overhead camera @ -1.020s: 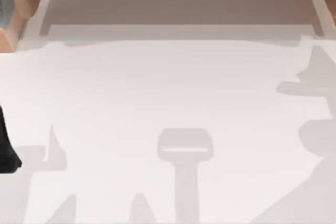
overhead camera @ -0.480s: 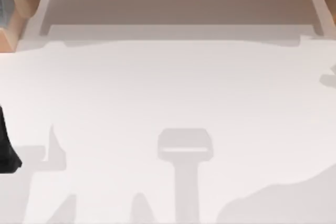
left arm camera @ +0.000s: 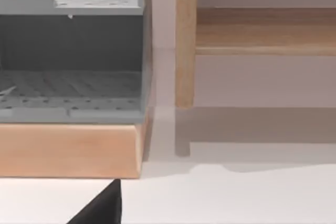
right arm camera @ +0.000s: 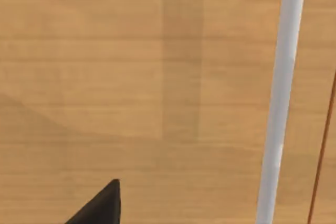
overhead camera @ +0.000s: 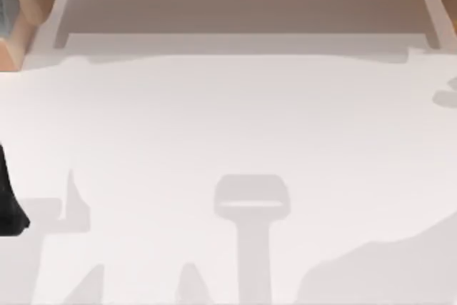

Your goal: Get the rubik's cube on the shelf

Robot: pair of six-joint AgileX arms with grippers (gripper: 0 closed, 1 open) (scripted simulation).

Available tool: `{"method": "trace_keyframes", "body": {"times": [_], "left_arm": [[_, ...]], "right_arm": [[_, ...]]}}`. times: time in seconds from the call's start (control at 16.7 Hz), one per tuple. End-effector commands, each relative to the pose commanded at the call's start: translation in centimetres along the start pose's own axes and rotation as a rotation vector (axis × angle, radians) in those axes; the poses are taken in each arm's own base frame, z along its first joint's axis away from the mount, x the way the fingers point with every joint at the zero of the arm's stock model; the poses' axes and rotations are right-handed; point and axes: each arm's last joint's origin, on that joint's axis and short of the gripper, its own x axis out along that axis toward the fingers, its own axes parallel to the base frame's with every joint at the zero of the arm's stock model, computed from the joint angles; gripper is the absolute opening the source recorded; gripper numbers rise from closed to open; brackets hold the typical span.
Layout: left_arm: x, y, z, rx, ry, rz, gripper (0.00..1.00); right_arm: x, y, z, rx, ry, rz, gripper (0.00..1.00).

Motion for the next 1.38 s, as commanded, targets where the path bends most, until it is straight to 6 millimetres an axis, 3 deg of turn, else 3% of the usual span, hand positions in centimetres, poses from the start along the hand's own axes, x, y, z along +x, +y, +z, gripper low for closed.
{"method": "trace_keyframes", "body": {"times": [0.3, 1.08, 1.38], "left_arm": [[0.00, 0.00, 0.00, 0.000, 0.000, 0.000, 1.00], [0.00, 0.00, 0.00, 0.000, 0.000, 0.000, 1.00], [0.00, 0.00, 0.00, 0.000, 0.000, 0.000, 1.00]], "right_arm": [[0.54, 0.02, -0.02, 0.000, 0.000, 0.000, 1.00], [0.54, 0.02, -0.02, 0.000, 0.000, 0.000, 0.02], [0.54, 0.02, -0.02, 0.000, 0.000, 0.000, 0.00]]}}
